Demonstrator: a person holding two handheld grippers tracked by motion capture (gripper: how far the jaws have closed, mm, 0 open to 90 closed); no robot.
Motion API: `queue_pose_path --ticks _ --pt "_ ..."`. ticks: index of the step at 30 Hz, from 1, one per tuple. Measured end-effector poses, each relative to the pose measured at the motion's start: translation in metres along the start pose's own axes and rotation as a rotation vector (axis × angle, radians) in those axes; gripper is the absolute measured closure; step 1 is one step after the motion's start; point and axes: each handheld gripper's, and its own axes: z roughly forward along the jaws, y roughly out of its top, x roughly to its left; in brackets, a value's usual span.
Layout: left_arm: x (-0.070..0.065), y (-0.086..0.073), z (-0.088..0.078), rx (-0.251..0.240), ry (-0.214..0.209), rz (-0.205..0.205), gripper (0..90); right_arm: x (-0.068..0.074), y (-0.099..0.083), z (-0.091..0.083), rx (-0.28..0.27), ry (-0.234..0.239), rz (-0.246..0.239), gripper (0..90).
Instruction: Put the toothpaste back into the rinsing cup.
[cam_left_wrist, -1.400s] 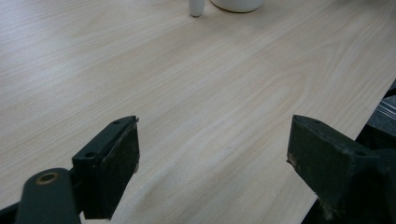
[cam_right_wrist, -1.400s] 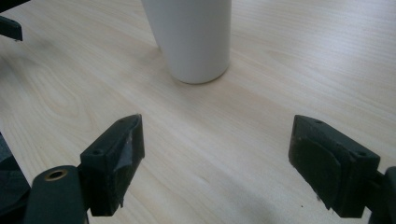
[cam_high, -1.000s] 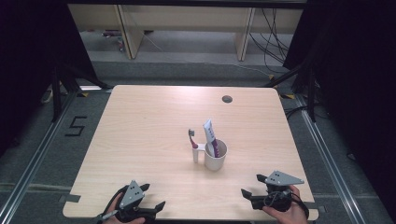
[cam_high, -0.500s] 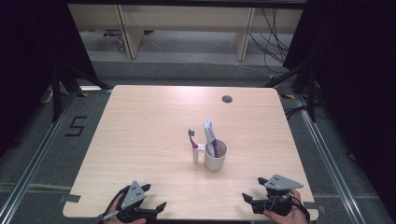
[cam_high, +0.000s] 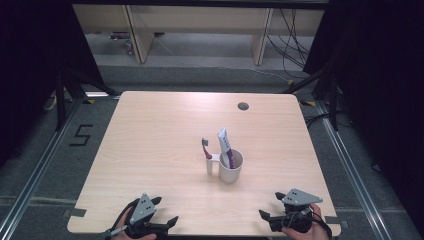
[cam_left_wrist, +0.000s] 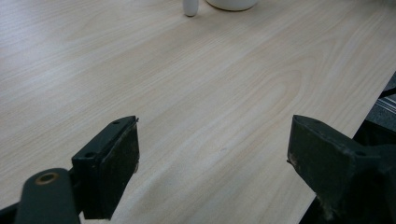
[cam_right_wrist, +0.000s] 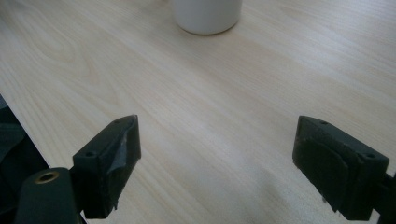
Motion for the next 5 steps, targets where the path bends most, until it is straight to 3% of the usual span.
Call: queue_pose_path --ticks 5 --pt "-0.0002 0.0000 0.0000 -0.001 -0.001 -0.001 16.1 -0.0007 0.0002 0.0001 -0.001 0.004 -0.015 16.2"
